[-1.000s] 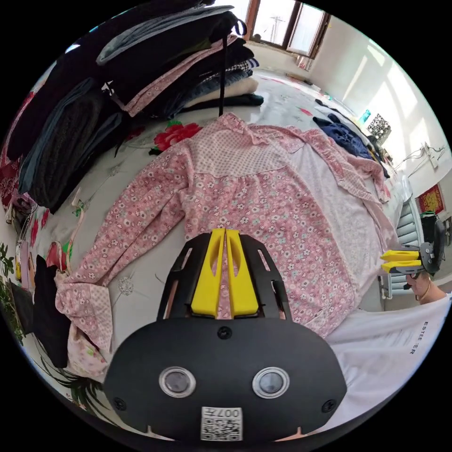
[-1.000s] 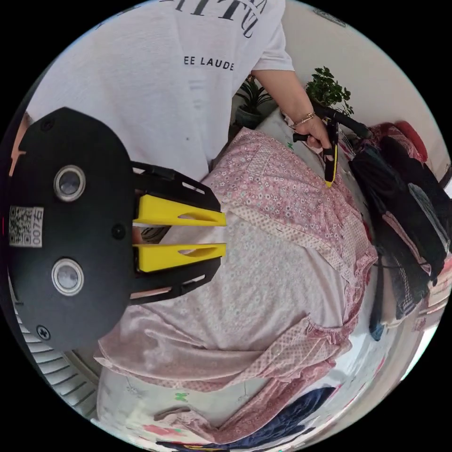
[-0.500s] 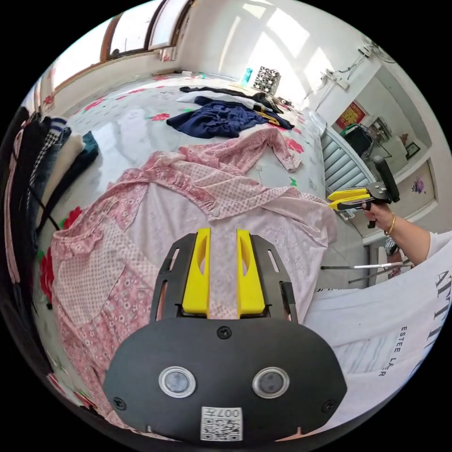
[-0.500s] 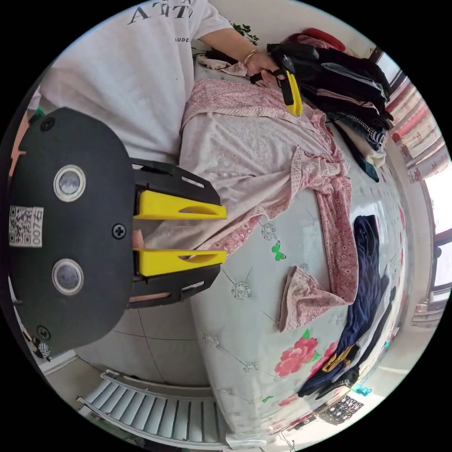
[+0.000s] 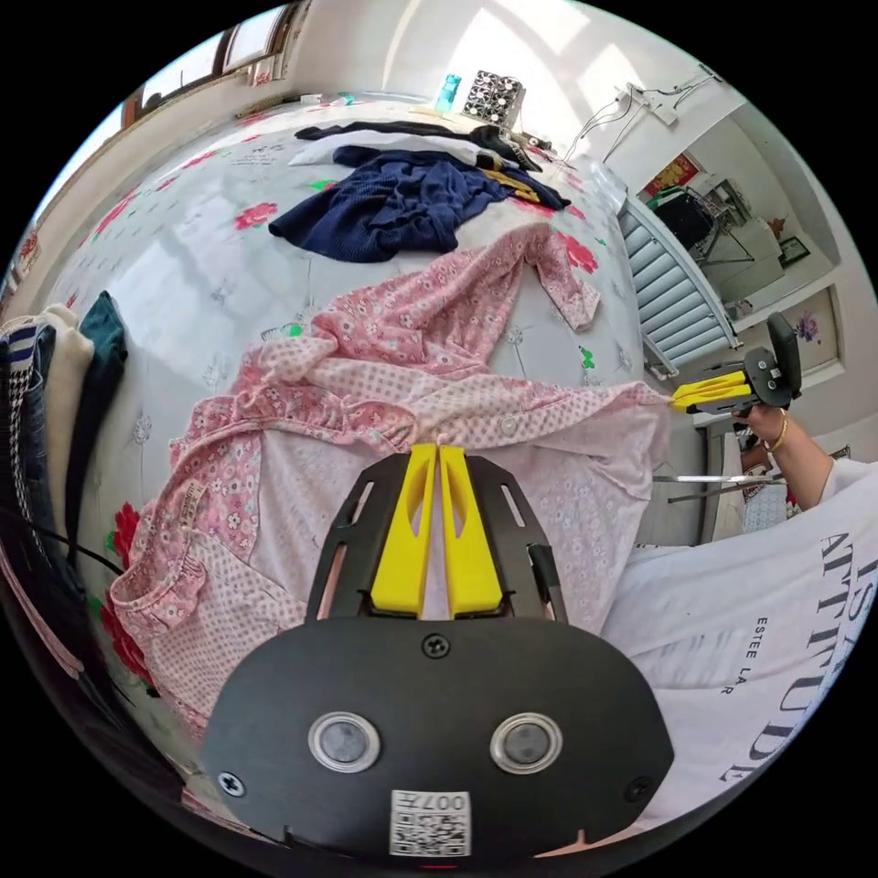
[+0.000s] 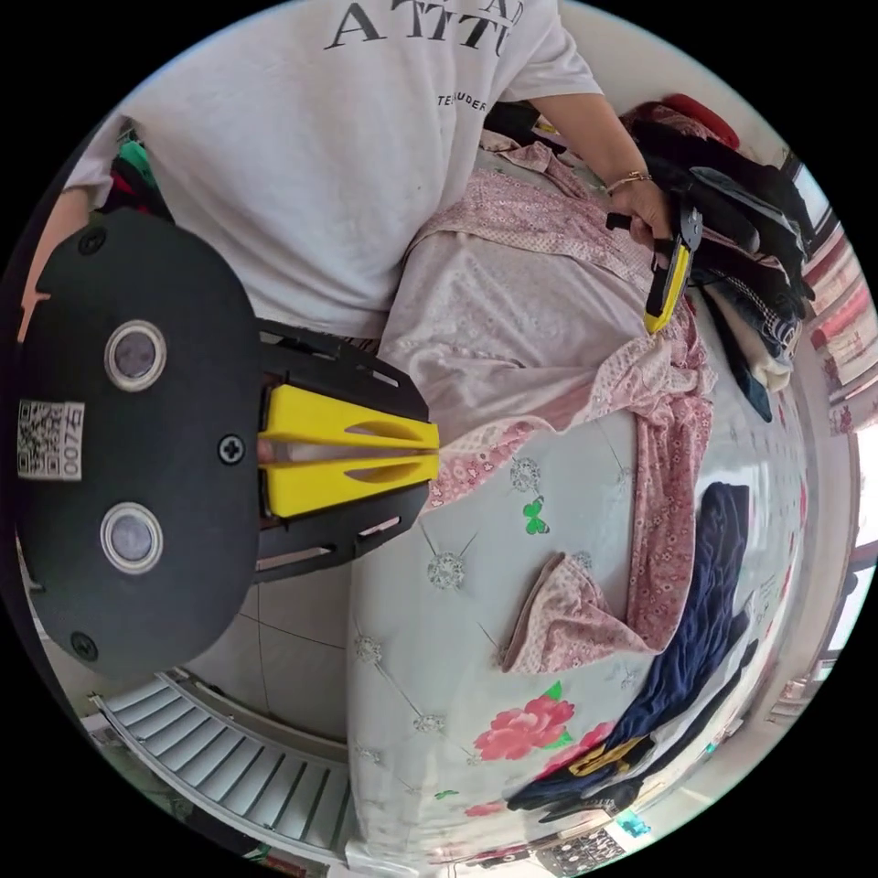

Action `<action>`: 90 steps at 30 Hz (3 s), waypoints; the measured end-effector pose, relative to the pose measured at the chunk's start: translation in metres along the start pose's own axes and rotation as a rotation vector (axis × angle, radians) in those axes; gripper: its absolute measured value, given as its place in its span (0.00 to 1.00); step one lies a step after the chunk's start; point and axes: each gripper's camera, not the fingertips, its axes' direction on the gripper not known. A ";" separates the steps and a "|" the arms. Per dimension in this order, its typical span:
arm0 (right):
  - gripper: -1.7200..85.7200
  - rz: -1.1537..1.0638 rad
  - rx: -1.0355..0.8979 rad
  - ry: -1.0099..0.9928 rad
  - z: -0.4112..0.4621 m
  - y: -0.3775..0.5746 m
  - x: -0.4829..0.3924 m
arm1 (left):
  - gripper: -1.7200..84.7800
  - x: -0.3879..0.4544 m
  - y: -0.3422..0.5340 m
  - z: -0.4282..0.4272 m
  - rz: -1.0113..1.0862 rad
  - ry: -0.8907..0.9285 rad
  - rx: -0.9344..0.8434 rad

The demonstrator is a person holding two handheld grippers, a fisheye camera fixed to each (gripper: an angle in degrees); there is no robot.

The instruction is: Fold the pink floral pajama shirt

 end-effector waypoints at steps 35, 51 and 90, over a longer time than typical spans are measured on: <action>0.09 -0.139 0.039 -0.204 0.057 0.070 -0.090 | 0.10 0.058 0.264 -0.092 -0.304 0.013 0.219; 0.02 -0.630 -0.060 -0.484 0.114 0.098 -0.248 | 0.10 0.105 0.341 -0.103 -0.413 0.040 0.150; 0.03 -0.586 0.120 0.170 0.198 -0.245 -0.177 | 0.01 0.191 0.289 -0.070 -0.461 0.063 -0.183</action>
